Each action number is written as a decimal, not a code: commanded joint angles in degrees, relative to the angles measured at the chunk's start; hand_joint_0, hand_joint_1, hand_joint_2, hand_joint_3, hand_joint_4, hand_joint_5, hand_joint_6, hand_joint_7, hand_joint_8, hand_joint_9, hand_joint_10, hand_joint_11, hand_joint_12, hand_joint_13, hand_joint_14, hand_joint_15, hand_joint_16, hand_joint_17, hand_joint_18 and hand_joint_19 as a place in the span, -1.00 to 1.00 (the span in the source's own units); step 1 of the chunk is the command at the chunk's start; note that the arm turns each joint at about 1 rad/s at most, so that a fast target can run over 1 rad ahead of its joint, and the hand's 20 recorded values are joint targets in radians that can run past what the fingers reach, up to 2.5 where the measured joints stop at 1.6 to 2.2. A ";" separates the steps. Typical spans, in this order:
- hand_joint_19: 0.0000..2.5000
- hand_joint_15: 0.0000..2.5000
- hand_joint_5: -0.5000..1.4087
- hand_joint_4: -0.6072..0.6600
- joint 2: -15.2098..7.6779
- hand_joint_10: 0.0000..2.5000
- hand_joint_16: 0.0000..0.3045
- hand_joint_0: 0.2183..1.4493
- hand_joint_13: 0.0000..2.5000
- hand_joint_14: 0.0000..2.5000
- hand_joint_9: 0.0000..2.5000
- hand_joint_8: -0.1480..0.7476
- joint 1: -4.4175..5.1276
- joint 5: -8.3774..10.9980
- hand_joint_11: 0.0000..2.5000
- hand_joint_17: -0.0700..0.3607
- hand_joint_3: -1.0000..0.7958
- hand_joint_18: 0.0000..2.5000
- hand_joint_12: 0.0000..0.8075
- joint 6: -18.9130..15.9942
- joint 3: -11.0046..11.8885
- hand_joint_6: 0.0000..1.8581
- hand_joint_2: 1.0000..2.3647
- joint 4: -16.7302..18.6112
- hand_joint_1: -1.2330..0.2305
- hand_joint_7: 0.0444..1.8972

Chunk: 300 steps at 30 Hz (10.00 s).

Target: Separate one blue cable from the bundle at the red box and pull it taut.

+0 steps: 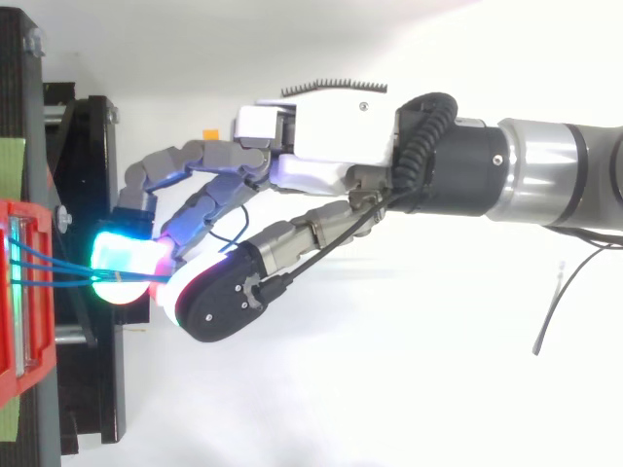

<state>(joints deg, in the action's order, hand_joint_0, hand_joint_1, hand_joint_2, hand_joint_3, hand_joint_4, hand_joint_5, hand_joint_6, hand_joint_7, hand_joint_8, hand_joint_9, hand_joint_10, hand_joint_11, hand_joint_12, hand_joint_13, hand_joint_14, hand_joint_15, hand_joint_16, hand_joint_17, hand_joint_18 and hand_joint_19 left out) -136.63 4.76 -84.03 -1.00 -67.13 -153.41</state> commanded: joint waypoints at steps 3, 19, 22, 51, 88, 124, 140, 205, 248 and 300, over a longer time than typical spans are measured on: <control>-0.55 -0.60 -0.62 0.16 -0.39 -0.98 -0.74 -0.41 -0.47 -0.99 -0.33 -0.10 -0.45 -0.96 -0.42 -0.26 -0.38 -0.67 -0.23 2.50 1.74 -0.46 -0.99 -0.05 -0.20 0.12; -0.53 -0.59 -0.60 0.06 -0.30 -0.99 -0.74 -0.36 -0.45 -0.98 -0.31 -0.10 -0.63 -1.58 -0.40 -0.26 -0.29 -0.64 -0.24 3.20 1.65 -0.46 -0.99 0.04 -0.20 0.26; -0.53 -0.59 -0.60 0.05 -0.39 -0.99 -0.74 -0.36 -0.44 -0.99 -0.31 -0.11 -0.80 -2.02 -0.39 -0.27 -0.27 -0.64 -0.24 3.20 1.65 -0.46 -0.98 0.04 -0.20 0.29; -0.52 -0.57 -0.69 0.04 -0.30 -0.98 -0.74 -0.34 -0.43 -0.99 -0.30 -0.10 -1.95 -5.00 -0.32 -0.26 -0.11 -0.63 -0.23 3.20 2.79 -0.11 -0.98 -0.05 -0.23 -0.10; -0.44 -0.52 -0.66 -0.09 -0.39 -0.98 -0.70 -0.40 -0.35 -0.98 -0.22 -0.01 -1.51 -4.65 -0.27 -0.19 -0.10 -0.48 -0.14 3.11 2.88 -0.02 -0.98 0.21 -0.28 0.09; -0.44 -0.51 -0.64 0.08 -0.39 -0.98 -0.68 -0.51 -0.34 -0.98 -0.21 -0.01 -1.51 -4.65 -0.26 -0.17 -0.44 -0.45 -0.10 3.02 2.97 -0.10 -1.00 0.21 -0.25 0.03; -0.44 -0.51 -0.66 -0.02 -0.39 -0.98 -0.70 -0.29 -0.36 -0.98 -0.24 -0.06 -1.51 -4.65 -0.27 -0.20 -0.44 -0.47 -0.16 3.02 2.97 -0.09 -1.00 0.21 -0.51 0.09; -0.47 -0.53 -0.66 0.00 -0.39 -0.98 -0.70 -0.09 -0.30 -0.98 -0.19 -0.02 -1.42 -4.65 -0.24 -0.19 -0.44 -0.36 -0.13 3.02 2.97 -0.03 -1.00 0.48 -0.65 0.12; -0.42 -0.51 -0.66 -0.14 -0.39 -0.98 -0.69 -0.26 -0.28 -0.98 -0.16 0.02 -1.68 -4.92 -0.24 -0.18 -0.15 -0.35 -0.09 3.02 2.97 -0.04 -0.97 0.39 -0.62 0.19; -0.41 -0.50 -0.65 -0.15 -0.30 -0.98 -0.69 -0.23 -0.26 -0.98 -0.09 0.03 -1.68 -5.00 -0.14 -0.18 -0.22 -0.32 -0.08 3.02 2.88 -0.06 -0.98 0.39 -0.57 0.17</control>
<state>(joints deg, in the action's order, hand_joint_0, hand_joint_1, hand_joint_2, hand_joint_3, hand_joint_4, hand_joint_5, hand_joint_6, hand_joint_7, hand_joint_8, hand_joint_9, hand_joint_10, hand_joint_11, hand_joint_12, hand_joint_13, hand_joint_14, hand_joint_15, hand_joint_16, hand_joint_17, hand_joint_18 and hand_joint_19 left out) -136.99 3.07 -89.03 2.02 -64.18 -153.03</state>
